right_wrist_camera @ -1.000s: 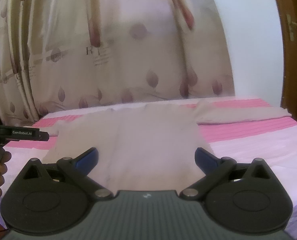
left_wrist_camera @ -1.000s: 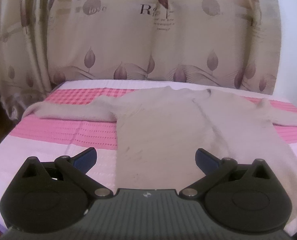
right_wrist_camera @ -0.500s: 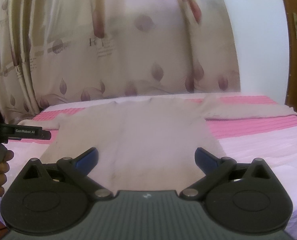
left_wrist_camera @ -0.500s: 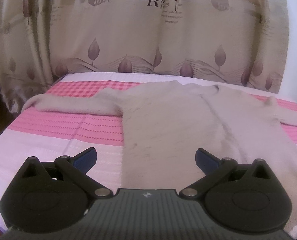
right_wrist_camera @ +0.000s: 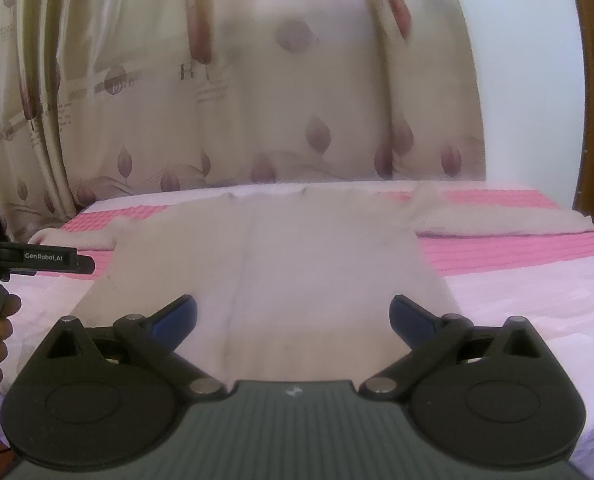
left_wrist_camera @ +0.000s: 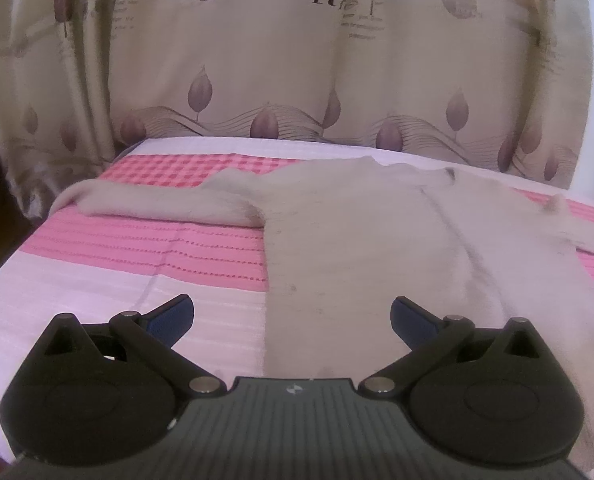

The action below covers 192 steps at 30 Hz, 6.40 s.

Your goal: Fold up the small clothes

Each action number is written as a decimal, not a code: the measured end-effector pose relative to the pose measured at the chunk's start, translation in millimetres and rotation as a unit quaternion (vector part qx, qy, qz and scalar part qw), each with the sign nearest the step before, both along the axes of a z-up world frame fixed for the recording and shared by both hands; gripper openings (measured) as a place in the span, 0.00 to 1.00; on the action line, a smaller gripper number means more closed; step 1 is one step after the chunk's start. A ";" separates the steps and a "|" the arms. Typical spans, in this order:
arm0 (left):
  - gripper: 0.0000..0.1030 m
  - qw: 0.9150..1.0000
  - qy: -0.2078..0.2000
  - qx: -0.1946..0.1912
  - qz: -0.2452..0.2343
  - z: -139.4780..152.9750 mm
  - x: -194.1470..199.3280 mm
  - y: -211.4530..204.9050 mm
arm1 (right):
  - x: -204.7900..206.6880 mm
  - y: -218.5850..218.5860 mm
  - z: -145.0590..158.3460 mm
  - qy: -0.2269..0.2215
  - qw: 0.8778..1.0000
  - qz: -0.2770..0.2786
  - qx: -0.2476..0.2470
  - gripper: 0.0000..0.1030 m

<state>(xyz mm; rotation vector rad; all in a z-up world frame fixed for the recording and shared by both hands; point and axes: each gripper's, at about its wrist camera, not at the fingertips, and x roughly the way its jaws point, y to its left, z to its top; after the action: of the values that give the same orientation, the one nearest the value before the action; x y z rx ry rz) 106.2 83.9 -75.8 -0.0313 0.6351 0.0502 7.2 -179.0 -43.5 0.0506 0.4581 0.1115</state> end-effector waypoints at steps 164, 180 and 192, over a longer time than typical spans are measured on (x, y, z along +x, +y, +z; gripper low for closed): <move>0.97 0.973 -0.061 -0.133 0.181 -33.0 50.6 134.7 | 158.6 -428.5 -76.9 0.002 0.843 -0.274 0.463 0.86; 1.00 0.973 -0.045 -0.121 0.190 -29.1 62.9 136.7 | 257.7 -470.6 -74.0 0.037 0.880 -0.299 0.366 0.30; 1.00 0.969 -0.058 -0.146 0.191 -32.5 58.8 143.4 | 244.8 -400.9 11.6 -0.066 0.894 -0.220 0.384 0.06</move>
<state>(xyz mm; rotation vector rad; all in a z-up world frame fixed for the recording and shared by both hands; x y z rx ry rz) 165.0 227.2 -108.3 -0.4393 0.5086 0.3255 251.9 -579.9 -31.9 0.9184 0.2320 -0.1582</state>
